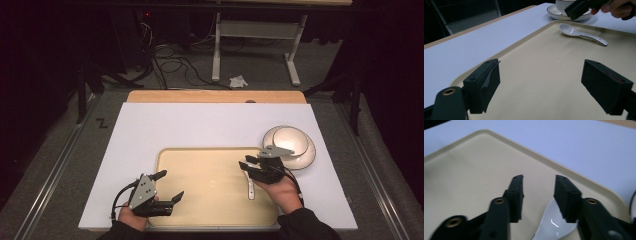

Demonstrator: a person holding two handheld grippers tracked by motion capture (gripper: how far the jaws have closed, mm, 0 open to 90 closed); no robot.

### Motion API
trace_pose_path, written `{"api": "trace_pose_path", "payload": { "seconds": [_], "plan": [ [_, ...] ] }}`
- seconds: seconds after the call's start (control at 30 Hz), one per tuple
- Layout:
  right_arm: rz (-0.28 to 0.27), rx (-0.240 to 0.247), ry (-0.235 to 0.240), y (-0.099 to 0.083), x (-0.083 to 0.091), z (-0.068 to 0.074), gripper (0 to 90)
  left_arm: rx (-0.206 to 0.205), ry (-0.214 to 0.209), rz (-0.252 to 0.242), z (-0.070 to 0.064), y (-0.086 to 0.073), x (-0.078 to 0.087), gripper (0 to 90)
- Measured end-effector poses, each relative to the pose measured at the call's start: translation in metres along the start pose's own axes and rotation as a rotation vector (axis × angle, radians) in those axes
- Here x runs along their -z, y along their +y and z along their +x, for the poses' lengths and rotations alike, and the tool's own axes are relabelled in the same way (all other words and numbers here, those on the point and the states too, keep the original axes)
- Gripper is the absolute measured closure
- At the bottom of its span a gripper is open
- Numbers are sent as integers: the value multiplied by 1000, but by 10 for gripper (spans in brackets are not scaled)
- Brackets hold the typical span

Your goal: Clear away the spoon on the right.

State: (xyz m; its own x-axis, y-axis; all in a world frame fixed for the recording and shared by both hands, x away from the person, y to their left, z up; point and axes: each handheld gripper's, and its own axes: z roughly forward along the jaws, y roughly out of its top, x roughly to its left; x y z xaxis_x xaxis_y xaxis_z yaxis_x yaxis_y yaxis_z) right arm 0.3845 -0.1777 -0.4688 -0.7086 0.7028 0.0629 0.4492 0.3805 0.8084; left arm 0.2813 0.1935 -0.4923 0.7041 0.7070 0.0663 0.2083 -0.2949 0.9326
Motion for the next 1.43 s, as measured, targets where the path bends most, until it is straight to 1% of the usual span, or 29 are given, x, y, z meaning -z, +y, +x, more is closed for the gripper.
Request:
{"api": "trace_pose_path", "payload": {
  "seconds": [0.07, 0.17, 0.2, 0.27, 0.3, 0.33, 0.37, 0.4, 0.43, 0.47, 0.5, 0.53, 0.63, 0.67, 0.73, 0.77, 0.8, 0.83, 0.9, 0.93, 1.03, 1.07, 1.17, 1.2, 1.37, 1.43],
  "plan": [
    [-30, 8, 6, -4, 9, -3, 466, 1, 1, 0, 0, 0, 0, 159],
    [-74, -1, 22, -10, 21, -6, 309, 2, 2, 1, 0, 0, 0, 159],
    [-89, -10, 23, -13, 25, -6, 262, 2, 3, 2, 0, 0, 0, 159],
    [-120, -5, 13, -18, 34, -7, 173, 2, 6, 2, 0, 0, 0, 159],
    [-120, -5, 13, -18, 34, -7, 173, 1, 8, 3, 0, -1, 0, 159],
    [-149, -12, -3, -24, 44, -7, 132, 3, 10, 5, 1, -1, 0, 159],
    [-149, -12, -3, -24, 44, -7, 132, 3, 10, 5, 1, -1, 0, 159],
    [-164, -15, 4, -29, 52, -8, 56, 5, 10, 6, 1, -1, 0, 159],
    [-164, -15, 4, -29, 52, -8, 56, 5, 13, 5, 1, -1, 0, 159],
    [-169, -14, 3, -31, 57, -9, 25, 6, 14, 6, 1, -1, 0, 159],
    [-176, -17, -10, -33, 61, -9, 9, 8, 15, 7, 1, -1, 0, 159],
    [-188, -21, -18, -39, 71, -11, 9, 10, 14, 5, 0, -1, 0, 159],
    [-213, -26, -39, -51, 85, -13, 8, 12, 15, 4, 0, -1, 0, 159],
    [-213, -26, -39, -51, 85, -13, 8, 12, 15, 4, 0, -1, 0, 159],
    [-235, -18, -62, -61, 94, -14, 8, 10, 13, 7, 0, -1, -1, 159],
    [-243, -26, -70, -65, 96, -16, 8, 9, 14, 9, 0, -1, -1, 159],
    [-248, -46, -74, -71, 97, -19, 8, 10, 14, 10, 0, -1, -2, 159],
    [-241, -50, -76, -72, 96, -20, 8, 9, 15, 13, 0, -1, -2, 159],
    [-232, -48, -77, -73, 95, -20, 8, 9, 15, 13, -1, -1, -2, 159],
    [-229, -37, -78, -73, 94, -19, 8, 8, 16, 13, -1, -1, -2, 159],
    [-216, -27, -66, -72, 90, -18, 8, 11, 21, 13, 0, -1, -2, 159],
    [-209, -29, -65, -73, 90, -18, 8, 12, 21, 14, 0, -1, -2, 159],
    [-218, -32, -66, -73, 90, -19, 8, 9, 18, 12, 0, -1, -2, 159],
    [-216, -42, -66, -73, 91, -19, 8, 8, 17, 11, 0, -1, -2, 159],
    [-222, -55, -63, -75, 90, -21, 8, 5, 13, 8, 0, -1, -1, 159],
    [-221, -53, -63, -75, 90, -21, 8, 5, 15, 7, 0, -1, -1, 159]
  ]
}}
